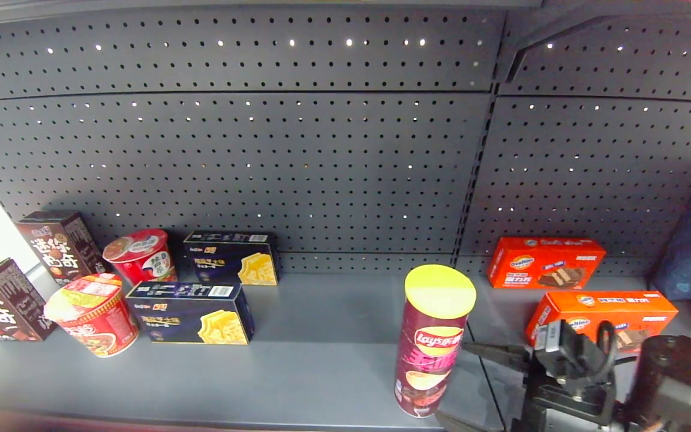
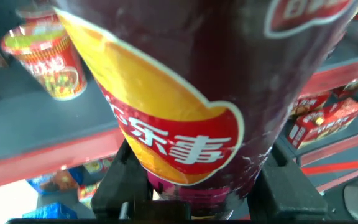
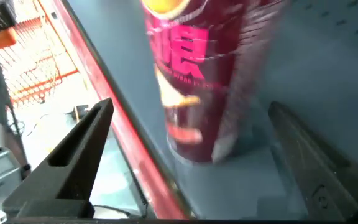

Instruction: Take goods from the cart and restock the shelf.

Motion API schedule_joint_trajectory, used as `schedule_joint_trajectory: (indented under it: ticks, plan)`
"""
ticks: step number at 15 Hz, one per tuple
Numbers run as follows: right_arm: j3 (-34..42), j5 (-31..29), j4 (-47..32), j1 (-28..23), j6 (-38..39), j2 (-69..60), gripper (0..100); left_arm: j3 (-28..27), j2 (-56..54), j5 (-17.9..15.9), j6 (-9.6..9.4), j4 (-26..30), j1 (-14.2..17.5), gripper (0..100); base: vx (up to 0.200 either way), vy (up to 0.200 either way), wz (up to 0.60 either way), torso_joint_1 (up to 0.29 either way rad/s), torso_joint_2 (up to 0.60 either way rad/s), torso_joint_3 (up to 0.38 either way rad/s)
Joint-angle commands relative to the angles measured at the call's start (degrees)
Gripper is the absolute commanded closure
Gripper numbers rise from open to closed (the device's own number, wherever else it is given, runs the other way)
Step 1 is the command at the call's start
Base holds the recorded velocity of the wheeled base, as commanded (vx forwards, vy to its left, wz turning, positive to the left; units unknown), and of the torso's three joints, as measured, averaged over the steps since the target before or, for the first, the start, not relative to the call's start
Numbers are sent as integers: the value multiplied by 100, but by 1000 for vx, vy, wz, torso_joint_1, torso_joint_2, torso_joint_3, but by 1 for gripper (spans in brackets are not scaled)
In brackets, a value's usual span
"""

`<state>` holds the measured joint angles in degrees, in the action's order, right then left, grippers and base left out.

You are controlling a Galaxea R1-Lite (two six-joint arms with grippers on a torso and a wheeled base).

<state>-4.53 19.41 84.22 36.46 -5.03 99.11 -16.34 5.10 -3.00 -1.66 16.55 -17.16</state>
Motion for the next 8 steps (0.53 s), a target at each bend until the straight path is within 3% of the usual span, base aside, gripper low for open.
schedule_joint_trajectory:
  ticks: [1, 3, 4, 5, 8]
  plan:
    - [453, 2, -257, -596, -85, -1438, 0, -335, 299, -113, -80, -3, -15, 100, 0, 0, 0, 0, 0, 0]
    - [330, 2, -1479, -755, -156, -2590, 0, -889, 1143, -509, -362, -73, -15, 100, 0, 0, 0, 0, 0, 0]
    - [172, 2, -1954, -763, -200, -2924, 0, -1038, 1371, -614, -405, -126, -15, 100, 0, 0, 0, 0, 0, 0]
    - [-294, -77, -3079, -799, -235, -3513, 0, -1249, 1811, -851, -476, -267, -33, 100, 0, 0, 0, 0, 0, 0]
    - [-1366, -1317, -5838, -552, -235, -4646, 0, -1416, 2769, -1449, -467, -829, -24, 100, 0, 0, 0, 0, 0, 0]
